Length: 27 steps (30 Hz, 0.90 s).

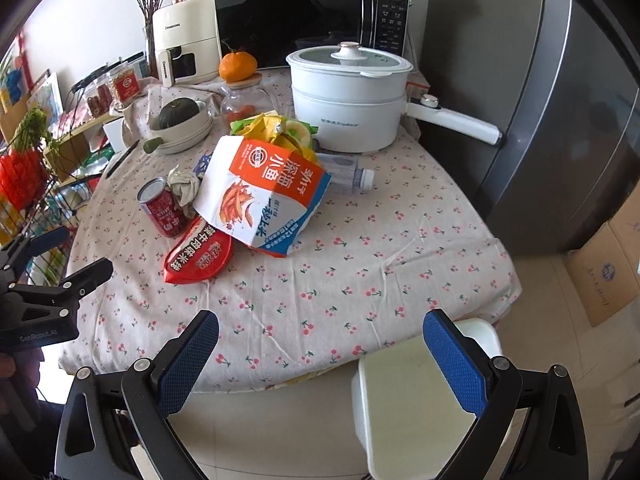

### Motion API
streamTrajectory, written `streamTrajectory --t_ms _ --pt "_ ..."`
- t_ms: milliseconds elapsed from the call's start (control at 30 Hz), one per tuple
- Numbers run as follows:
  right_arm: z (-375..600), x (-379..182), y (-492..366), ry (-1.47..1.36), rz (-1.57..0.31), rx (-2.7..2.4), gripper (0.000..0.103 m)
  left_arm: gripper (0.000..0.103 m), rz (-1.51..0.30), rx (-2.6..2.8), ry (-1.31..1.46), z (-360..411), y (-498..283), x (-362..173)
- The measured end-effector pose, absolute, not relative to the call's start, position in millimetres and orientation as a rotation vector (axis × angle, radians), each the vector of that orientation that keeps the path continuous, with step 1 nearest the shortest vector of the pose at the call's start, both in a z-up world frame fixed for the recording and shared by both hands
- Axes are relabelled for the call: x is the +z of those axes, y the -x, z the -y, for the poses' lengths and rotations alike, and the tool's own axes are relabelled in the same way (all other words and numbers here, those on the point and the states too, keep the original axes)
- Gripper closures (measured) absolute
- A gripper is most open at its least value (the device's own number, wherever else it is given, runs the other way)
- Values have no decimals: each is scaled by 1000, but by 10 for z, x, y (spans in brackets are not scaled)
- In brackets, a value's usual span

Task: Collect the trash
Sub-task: 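Grasp the red-and-white can with the left gripper while the right gripper grasps the red noodle bowl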

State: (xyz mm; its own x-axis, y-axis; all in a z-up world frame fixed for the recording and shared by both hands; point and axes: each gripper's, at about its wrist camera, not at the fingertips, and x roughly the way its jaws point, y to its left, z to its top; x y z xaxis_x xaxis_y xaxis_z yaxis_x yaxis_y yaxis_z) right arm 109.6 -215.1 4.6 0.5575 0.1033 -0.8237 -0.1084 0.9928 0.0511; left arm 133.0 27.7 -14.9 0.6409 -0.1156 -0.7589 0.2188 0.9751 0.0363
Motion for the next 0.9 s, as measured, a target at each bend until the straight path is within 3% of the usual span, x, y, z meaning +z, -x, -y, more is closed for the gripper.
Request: streamTrajectory --t_ms 167,467,567,633,667,900 --pt "2129 -394 -1506 -71 -1138 214 0 5 -884 -163 -153 -342 -1837 -370" --pt "2113 -656 -1931 -57 -1196 165 0 13 -927 -80 -103 -439 -2386 -726" --pt "2020 -701 -1990 -58 -1209 181 0 24 -926 -76 -106 -420 -2435 -759" --pt "1938 -728 -2005 -57 -1216 194 0 45 -933 -72 -115 -416 -2433 -763" --pt "1898 -742 -2011 -56 -1219 197 0 47 -942 -69 -115 -430 -2446 -763" --pt "1595 -860 -2121 -96 -1246 214 0 47 -955 -71 12 -684 -2230 -602"
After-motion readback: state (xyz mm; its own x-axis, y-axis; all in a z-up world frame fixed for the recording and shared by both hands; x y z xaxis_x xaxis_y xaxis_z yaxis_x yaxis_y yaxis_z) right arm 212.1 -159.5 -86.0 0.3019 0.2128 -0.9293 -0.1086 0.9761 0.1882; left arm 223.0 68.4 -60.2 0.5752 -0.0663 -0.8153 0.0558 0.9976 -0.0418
